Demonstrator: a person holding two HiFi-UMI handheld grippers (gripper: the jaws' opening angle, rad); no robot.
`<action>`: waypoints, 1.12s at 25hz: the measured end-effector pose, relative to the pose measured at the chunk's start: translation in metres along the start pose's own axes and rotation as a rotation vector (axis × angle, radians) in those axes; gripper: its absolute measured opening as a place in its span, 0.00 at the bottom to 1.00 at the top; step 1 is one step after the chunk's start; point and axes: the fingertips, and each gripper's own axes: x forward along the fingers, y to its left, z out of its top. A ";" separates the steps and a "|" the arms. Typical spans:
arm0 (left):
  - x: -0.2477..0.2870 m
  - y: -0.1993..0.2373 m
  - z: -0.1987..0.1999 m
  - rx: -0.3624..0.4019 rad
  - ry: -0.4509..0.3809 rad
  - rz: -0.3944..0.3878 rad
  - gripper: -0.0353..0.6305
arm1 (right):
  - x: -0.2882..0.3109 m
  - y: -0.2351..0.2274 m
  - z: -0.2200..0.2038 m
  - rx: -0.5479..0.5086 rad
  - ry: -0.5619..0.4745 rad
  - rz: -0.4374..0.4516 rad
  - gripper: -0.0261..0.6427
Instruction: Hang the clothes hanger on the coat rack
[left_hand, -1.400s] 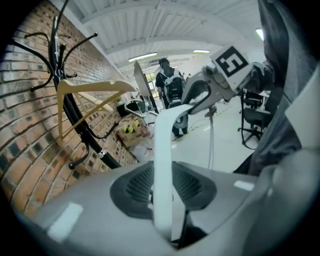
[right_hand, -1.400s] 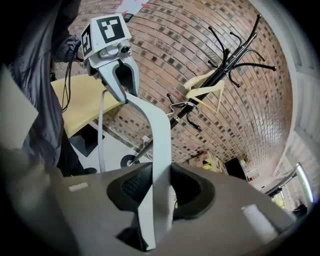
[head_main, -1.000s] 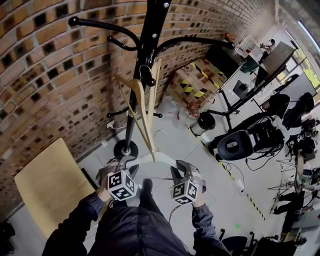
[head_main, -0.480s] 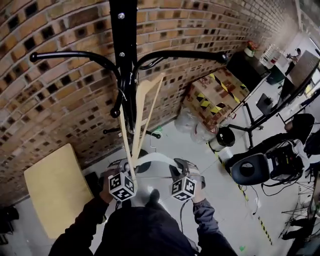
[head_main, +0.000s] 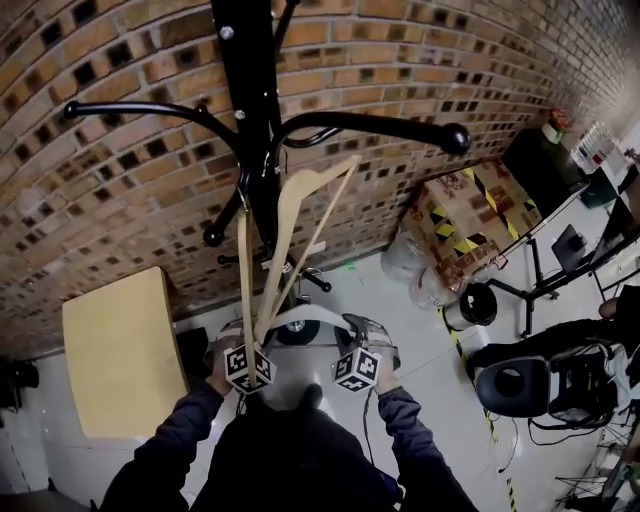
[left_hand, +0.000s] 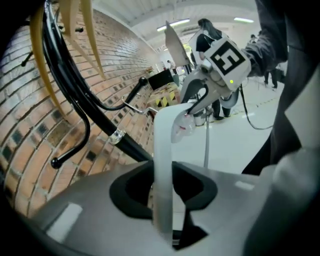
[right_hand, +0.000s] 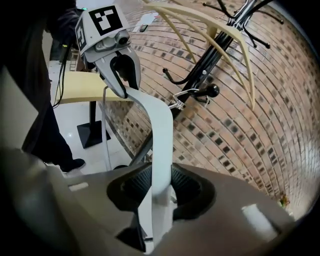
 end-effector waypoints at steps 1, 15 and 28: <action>0.005 -0.002 -0.006 -0.016 0.006 0.004 0.24 | 0.008 0.002 0.000 -0.017 -0.005 0.010 0.22; 0.016 0.013 -0.013 -0.123 0.057 0.200 0.20 | 0.067 -0.029 -0.011 0.003 0.029 -0.064 0.27; -0.027 -0.005 0.007 -0.361 -0.168 0.091 0.17 | -0.064 -0.029 0.026 0.428 -0.226 -0.190 0.20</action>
